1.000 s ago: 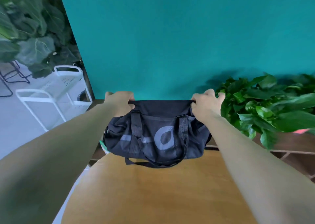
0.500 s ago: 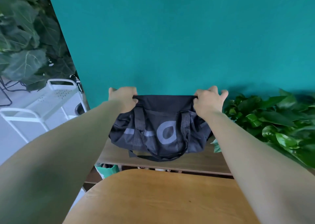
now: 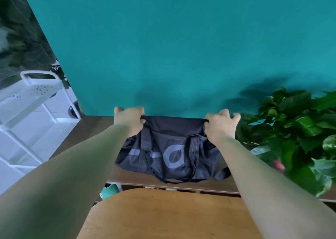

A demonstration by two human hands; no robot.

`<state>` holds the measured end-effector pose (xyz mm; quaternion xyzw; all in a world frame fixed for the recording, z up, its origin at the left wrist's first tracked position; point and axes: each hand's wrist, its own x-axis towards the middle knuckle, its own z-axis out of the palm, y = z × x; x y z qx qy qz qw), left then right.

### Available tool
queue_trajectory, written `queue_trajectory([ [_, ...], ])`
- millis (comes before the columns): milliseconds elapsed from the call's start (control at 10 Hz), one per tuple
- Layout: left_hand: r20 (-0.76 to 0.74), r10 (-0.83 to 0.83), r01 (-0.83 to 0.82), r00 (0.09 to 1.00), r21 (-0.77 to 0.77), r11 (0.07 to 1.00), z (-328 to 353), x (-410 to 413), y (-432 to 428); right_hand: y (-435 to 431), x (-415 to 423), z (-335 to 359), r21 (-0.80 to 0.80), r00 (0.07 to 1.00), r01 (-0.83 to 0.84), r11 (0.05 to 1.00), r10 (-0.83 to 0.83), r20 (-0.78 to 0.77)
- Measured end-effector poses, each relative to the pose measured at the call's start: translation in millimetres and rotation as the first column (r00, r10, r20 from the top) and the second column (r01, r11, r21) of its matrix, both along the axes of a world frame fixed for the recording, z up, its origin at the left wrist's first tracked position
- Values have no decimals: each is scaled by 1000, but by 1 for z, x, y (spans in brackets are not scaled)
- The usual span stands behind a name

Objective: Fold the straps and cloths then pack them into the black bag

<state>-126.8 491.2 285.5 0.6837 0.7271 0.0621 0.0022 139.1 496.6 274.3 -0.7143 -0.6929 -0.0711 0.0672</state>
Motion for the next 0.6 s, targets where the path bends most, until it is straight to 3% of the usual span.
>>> queue_trajectory([
  [300, -25, 36, -37, 999, -41, 998, -67, 6, 27, 25, -3, -65, -89, 999, 32, 995, -33, 0],
  [600, 13, -45, 47, 999, -135, 990, -68, 19, 23, 21, -3, -71, -102, 999, -40, 994, 37, -32],
])
